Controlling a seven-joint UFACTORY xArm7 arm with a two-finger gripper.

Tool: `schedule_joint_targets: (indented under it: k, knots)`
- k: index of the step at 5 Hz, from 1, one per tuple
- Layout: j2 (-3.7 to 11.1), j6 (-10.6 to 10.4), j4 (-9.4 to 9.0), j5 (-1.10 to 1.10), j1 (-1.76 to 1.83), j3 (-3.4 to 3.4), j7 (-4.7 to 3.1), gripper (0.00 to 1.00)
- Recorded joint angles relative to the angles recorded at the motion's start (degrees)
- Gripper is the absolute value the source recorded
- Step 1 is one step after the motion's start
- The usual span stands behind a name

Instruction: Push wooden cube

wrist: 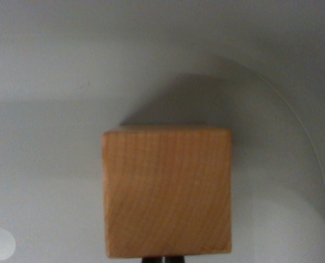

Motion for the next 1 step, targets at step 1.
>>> schedule_joint_targets:
  k: [1]
  knots:
    - [0.2,0.1,0.34,0.01,0.01,0.02,0.03,1.0]
